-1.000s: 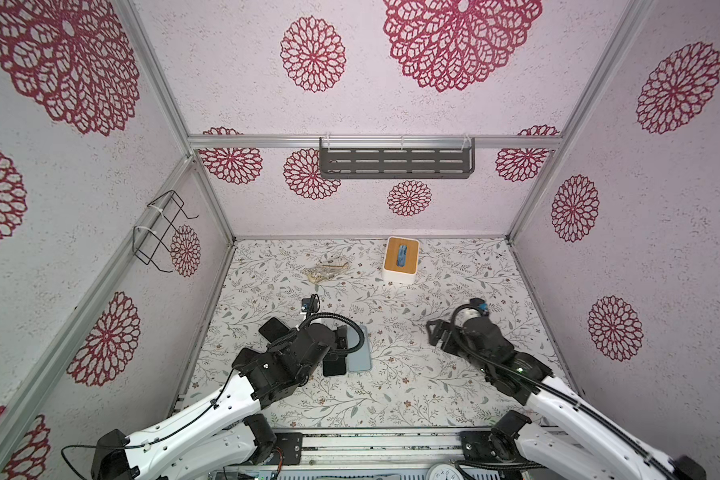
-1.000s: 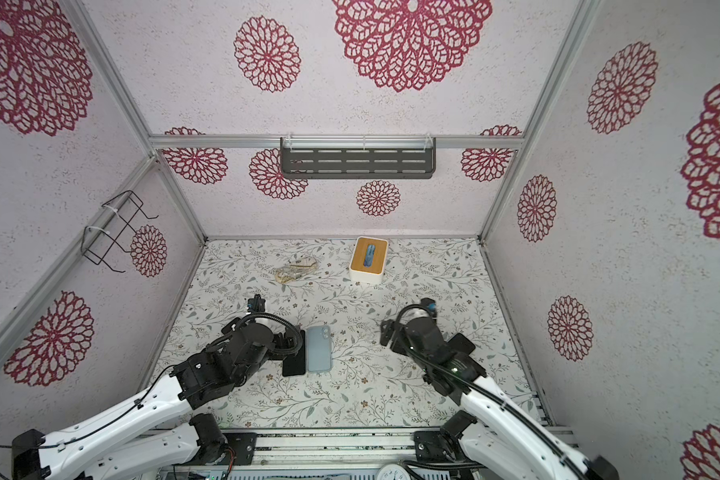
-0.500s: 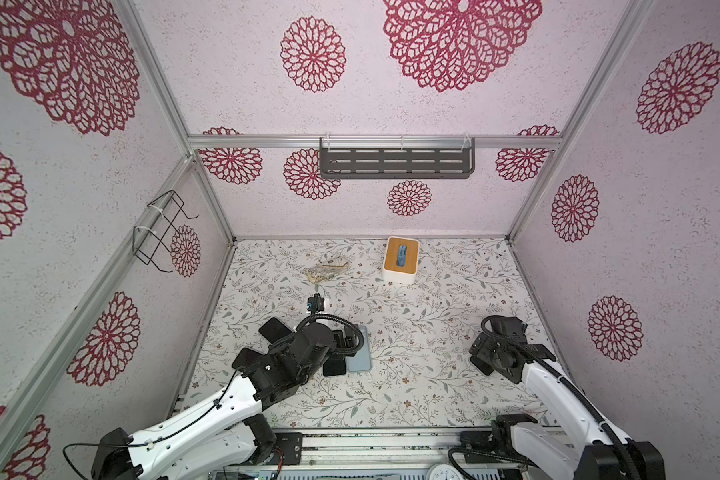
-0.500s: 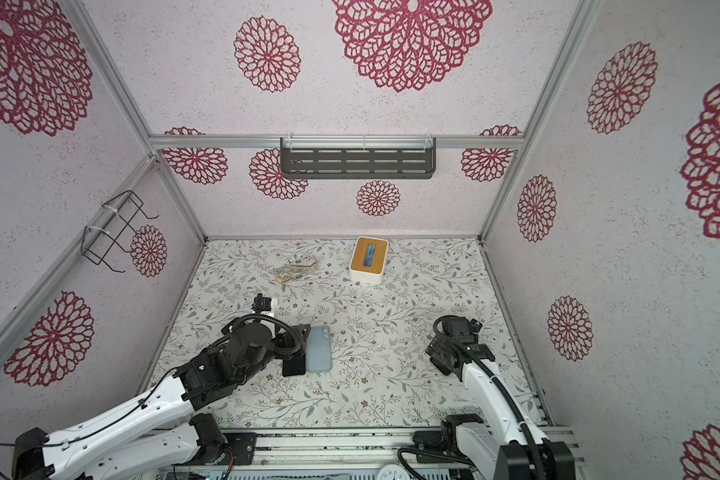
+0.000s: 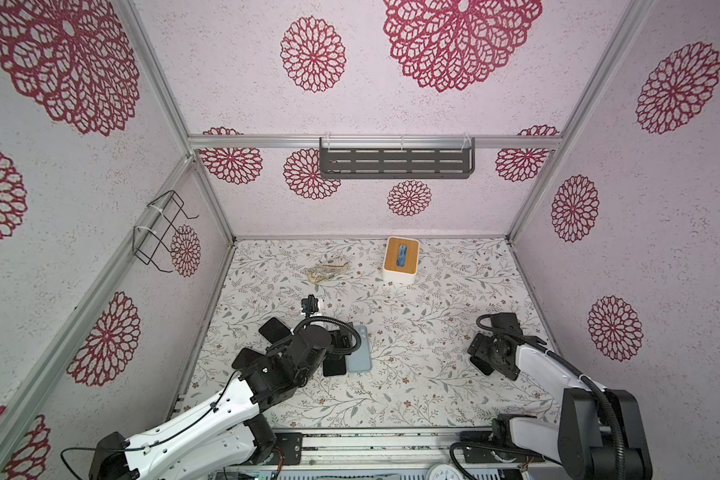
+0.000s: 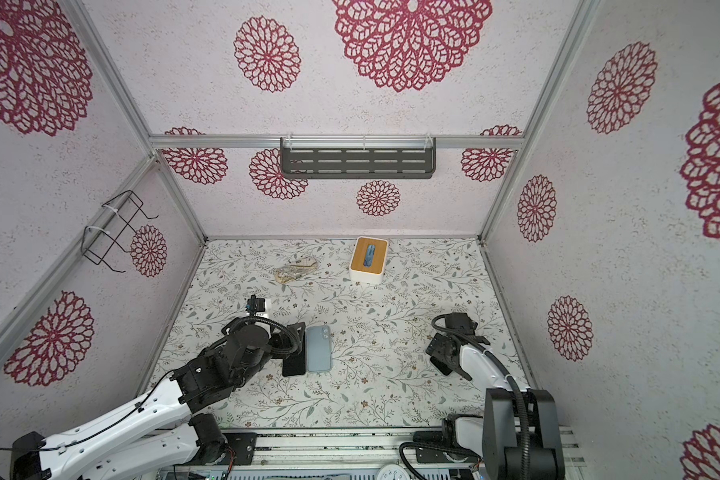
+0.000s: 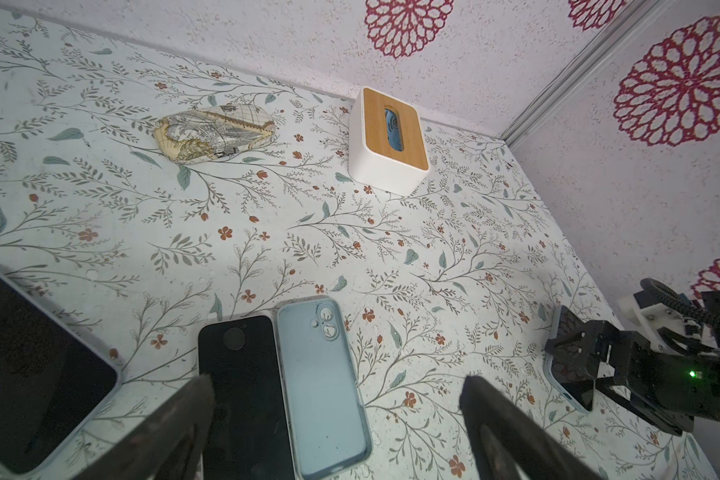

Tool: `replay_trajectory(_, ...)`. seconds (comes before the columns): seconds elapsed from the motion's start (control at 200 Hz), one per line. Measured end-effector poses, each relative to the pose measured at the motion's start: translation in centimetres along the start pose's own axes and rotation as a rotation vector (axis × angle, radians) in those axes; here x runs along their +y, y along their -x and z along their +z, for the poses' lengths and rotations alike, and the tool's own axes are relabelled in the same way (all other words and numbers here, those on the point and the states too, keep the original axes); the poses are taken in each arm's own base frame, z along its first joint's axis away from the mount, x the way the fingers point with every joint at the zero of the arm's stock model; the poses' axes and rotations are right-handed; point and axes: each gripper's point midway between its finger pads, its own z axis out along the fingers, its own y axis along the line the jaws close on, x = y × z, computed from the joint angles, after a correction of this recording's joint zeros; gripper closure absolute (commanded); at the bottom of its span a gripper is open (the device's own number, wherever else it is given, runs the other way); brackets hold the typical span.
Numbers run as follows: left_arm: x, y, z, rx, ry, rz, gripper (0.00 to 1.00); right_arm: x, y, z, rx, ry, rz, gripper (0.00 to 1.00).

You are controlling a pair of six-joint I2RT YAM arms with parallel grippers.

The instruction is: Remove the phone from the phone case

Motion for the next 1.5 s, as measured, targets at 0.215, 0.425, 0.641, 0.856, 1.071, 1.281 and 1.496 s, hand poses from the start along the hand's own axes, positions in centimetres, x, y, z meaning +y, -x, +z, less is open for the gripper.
replay_trajectory(0.215,0.1,0.0,0.0,0.001,0.005,0.001,0.03,0.4,1.1,0.5,-0.024,-0.007,-0.026,0.12)
replay_trajectory(0.425,0.2,-0.3,0.2,0.008,0.011,0.003,0.03,0.8,1.5,0.6,-0.043,0.014,-0.033,0.24)
replay_trajectory(0.641,0.1,-0.7,0.7,0.023,0.017,0.006,0.03,1.2,1.6,0.6,-0.07,0.052,-0.029,0.33)
replay_trajectory(0.856,-0.5,-1.1,1.2,0.035,-0.006,-0.008,0.03,2.7,0.5,0.0,-0.05,0.131,-0.062,0.4)
replay_trajectory(1.071,-1.2,-1.7,1.7,0.042,-0.05,-0.035,0.03,4.6,-1.4,-0.6,-0.015,0.199,-0.134,0.43)
replay_trajectory(1.281,-1.9,-2.0,2.2,0.055,-0.077,-0.056,0.03,5.4,-1.8,-1.0,-0.008,0.233,-0.158,0.01)
replay_trajectory(1.496,-2.2,-2.2,2.5,0.064,-0.09,-0.066,0.03,5.8,-2.3,-1.3,0.0,0.237,-0.169,0.01)
